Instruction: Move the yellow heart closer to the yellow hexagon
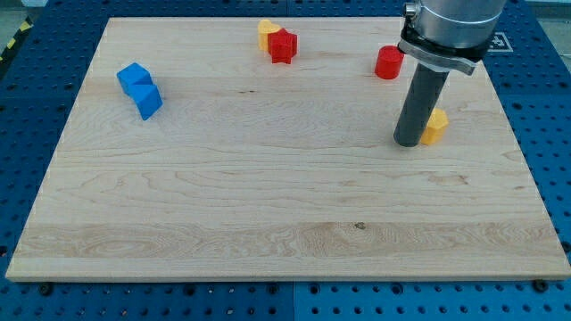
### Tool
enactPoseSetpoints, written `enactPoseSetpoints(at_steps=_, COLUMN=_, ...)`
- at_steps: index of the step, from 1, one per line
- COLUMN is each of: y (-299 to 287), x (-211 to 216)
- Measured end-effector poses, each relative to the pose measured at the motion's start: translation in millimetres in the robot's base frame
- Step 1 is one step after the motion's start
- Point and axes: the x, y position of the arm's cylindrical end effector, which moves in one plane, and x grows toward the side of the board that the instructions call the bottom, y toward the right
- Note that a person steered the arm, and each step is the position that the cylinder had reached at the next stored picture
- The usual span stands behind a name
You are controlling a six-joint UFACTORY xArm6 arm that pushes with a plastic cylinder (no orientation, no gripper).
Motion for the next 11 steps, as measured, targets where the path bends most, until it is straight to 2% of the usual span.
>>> enactPoseSetpoints(at_steps=2, y=36.2, x=-6.4)
enactPoseSetpoints(at_steps=3, y=39.7, x=8.7)
enactPoseSetpoints(at_steps=4, y=-6.7, x=-1.3)
enactPoseSetpoints(at_steps=7, y=-227.4, x=-111.0)
enactPoseSetpoints(at_steps=8, y=-256.6, x=-173.5)
enactPoseSetpoints(at_steps=9, y=-256.6, x=-215.0)
enactPoseSetpoints(at_steps=11, y=-246.3, x=-220.7)
